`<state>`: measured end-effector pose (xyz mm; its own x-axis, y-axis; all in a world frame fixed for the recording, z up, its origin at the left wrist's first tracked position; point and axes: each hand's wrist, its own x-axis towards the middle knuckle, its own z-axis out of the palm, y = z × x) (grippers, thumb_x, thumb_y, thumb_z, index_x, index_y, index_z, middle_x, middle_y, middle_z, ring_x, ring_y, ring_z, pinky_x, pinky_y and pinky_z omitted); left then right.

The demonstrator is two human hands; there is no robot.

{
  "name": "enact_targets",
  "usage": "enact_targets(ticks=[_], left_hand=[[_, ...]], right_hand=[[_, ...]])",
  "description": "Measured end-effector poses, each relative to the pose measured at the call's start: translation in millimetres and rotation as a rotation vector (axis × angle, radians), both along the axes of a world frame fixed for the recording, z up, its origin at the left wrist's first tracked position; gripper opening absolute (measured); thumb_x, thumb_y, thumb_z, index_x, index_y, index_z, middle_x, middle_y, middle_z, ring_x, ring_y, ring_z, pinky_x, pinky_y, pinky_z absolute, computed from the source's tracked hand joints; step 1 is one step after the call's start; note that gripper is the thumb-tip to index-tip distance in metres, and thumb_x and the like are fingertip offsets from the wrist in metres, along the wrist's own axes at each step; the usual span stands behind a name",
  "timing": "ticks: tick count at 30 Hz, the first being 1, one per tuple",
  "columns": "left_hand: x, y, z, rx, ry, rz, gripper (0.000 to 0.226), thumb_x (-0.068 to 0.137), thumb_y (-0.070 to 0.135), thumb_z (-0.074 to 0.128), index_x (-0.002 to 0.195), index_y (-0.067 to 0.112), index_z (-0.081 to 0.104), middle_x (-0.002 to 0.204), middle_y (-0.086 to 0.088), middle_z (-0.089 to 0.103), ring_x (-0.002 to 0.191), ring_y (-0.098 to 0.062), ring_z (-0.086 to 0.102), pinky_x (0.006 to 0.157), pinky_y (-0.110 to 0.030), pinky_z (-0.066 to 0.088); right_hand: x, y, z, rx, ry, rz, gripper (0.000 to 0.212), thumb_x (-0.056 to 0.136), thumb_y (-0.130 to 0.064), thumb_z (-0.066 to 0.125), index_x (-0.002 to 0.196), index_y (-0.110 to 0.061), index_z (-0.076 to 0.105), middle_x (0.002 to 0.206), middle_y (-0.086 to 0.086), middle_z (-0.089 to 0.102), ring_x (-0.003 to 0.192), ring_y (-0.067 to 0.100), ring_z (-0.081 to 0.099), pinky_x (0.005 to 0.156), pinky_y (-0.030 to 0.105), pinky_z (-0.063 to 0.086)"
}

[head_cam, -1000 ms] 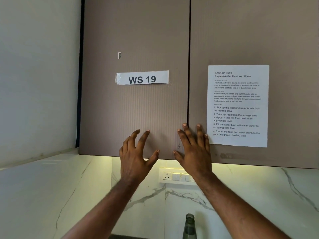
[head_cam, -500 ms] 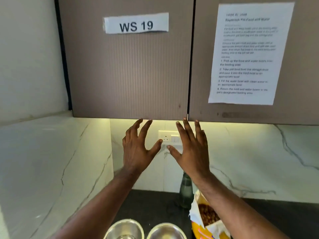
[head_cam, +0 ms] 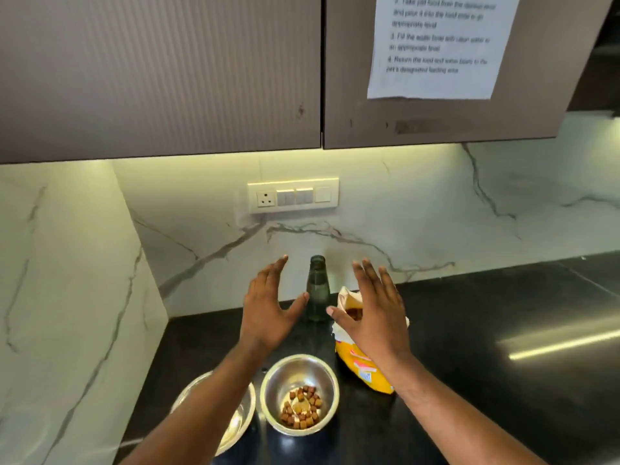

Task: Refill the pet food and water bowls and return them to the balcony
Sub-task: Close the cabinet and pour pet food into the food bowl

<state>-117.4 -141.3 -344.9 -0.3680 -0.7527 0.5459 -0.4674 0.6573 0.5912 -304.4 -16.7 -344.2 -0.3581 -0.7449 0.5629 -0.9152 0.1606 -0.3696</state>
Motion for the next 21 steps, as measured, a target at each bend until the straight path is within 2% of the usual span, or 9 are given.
enact_targets(ticks=[2,4,6,8,11,14,17,21], left_hand=[[-8,0,-23,0.115,-0.022,-0.066,0.086,0.084,0.059,0.067,0.154,0.051,0.017,0.154,0.004,0.041,0.137,-0.020,0.044,0.111,-0.048,0.043],[-18,-1,-43,0.252,-0.047,-0.115,0.094,0.081,0.044,0.075,0.156,0.044,0.018,0.156,0.000,0.040,0.140,-0.022,0.043,0.113,-0.051,0.043],[-31,-3,-60,0.381,-0.069,-0.180,0.101,0.078,0.030,0.081,0.159,0.035,0.020,0.156,-0.006,0.040,0.142,-0.026,0.041,0.115,-0.052,0.041],[-44,-9,-73,0.469,-0.099,-0.258,0.105,0.077,0.021,0.084,0.160,0.030,0.021,0.154,-0.009,0.040,0.142,-0.027,0.041,0.115,-0.050,0.041],[-67,-21,-89,0.636,-0.119,-0.366,0.111,0.075,0.009,0.086,0.160,0.031,0.019,0.156,-0.012,0.038,0.140,-0.023,0.041,0.109,-0.037,0.041],[-86,-37,-100,0.780,-0.185,-0.449,0.121,0.071,0.007,0.089,0.160,0.034,0.012,0.158,-0.009,0.034,0.140,-0.022,0.039,0.110,-0.038,0.039],[-103,-53,-110,0.887,-0.282,-0.548,0.124,0.065,0.011,0.089,0.157,0.037,0.011,0.149,0.002,0.042,0.141,-0.023,0.041,0.115,-0.045,0.041],[-122,-70,-125,0.965,-0.414,-0.593,0.118,0.068,-0.006,0.086,0.154,0.035,0.016,0.141,0.006,0.049,0.135,-0.019,0.046,0.111,-0.039,0.041]], right_hand=[[-8,13,-21,0.072,-0.061,-0.062,0.106,0.078,-0.093,0.035,0.163,-0.034,0.010,0.173,-0.006,0.016,0.160,0.024,0.010,0.124,0.052,0.027],[-17,26,-40,0.120,-0.115,-0.117,0.113,0.073,-0.098,0.028,0.162,-0.033,0.006,0.173,-0.003,0.016,0.160,0.024,0.012,0.123,0.052,0.027],[-26,38,-56,0.168,-0.192,-0.158,0.117,0.069,-0.097,0.034,0.162,-0.035,0.002,0.173,-0.001,0.016,0.159,0.026,0.013,0.123,0.052,0.029],[-34,47,-70,0.212,-0.295,-0.172,0.120,0.067,-0.093,0.049,0.162,-0.040,-0.002,0.174,-0.001,0.012,0.160,0.026,0.010,0.124,0.051,0.029],[-51,53,-92,0.243,-0.411,-0.169,0.126,0.068,-0.081,0.071,0.163,-0.040,-0.001,0.174,-0.002,0.008,0.160,0.024,0.005,0.123,0.049,0.030],[-64,53,-114,0.259,-0.510,-0.145,0.133,0.066,-0.074,0.080,0.164,-0.036,-0.001,0.174,-0.002,0.009,0.160,0.023,0.008,0.122,0.050,0.032],[-77,46,-133,0.275,-0.639,-0.090,0.143,0.059,-0.071,0.086,0.165,-0.031,0.000,0.172,-0.002,0.017,0.158,0.022,0.017,0.121,0.052,0.035],[-96,29,-151,0.278,-0.790,0.007,0.145,0.052,-0.061,0.096,0.162,-0.037,0.006,0.159,-0.011,0.039,0.147,0.014,0.041,0.111,0.050,0.049]])
